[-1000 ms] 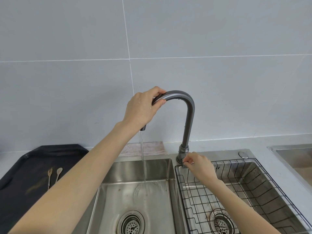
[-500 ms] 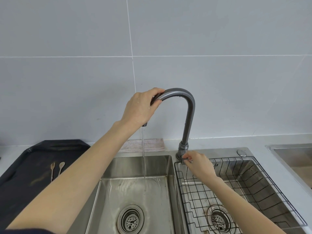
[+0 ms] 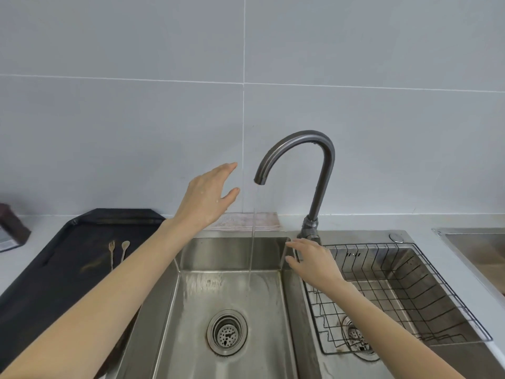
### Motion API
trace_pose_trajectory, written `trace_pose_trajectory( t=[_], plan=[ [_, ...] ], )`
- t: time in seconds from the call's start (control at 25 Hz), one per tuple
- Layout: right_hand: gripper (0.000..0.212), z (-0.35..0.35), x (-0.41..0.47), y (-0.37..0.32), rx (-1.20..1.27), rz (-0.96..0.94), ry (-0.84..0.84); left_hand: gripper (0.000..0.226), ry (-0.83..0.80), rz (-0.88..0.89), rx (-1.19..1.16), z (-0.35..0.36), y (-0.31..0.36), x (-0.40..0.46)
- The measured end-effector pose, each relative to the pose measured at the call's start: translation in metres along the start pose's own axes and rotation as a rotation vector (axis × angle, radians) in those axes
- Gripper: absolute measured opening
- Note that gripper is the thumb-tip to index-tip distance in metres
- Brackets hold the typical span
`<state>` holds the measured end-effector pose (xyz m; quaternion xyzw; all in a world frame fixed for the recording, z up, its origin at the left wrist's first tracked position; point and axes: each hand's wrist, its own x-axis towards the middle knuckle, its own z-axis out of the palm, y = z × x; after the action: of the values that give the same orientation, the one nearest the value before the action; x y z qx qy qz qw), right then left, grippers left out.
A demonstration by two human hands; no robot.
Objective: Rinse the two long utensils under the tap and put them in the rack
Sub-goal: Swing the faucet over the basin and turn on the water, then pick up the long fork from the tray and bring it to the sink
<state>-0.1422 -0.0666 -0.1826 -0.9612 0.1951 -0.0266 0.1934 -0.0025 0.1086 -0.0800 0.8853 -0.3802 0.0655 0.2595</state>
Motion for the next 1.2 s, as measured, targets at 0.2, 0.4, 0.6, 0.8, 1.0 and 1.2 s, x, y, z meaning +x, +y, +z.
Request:
trace_pose_trajectory(
  t=[0.2,0.4,0.6,0.8,1.0,1.2],
  plan=[
    [0.041,0.021,-0.008,-0.046,0.015,-0.046,-0.085,0.055,-0.080,-0.096,0.001,-0.004,-0.047,-0.050],
    [0.037,0.052,-0.006,-0.100,0.072,-0.056,-0.129,0.055,-0.187,-0.248,0.014,-0.003,-0.100,-0.093],
    [0.036,0.088,0.003,-0.154,0.092,-0.091,-0.199,0.055,-0.251,-0.423,-0.031,-0.006,-0.156,-0.122],
    [0.033,0.126,0.018,-0.206,0.114,-0.116,-0.301,0.049,-0.294,-0.636,-0.025,-0.007,-0.207,-0.138],
    [0.032,0.164,0.031,-0.250,0.109,-0.150,-0.408,0.036,-0.355,-0.806,-0.040,0.020,-0.242,-0.149],
    [0.028,0.201,0.034,-0.278,0.046,-0.099,-0.493,0.028,-0.364,-0.919,-0.076,0.046,-0.264,-0.158]
  ],
)
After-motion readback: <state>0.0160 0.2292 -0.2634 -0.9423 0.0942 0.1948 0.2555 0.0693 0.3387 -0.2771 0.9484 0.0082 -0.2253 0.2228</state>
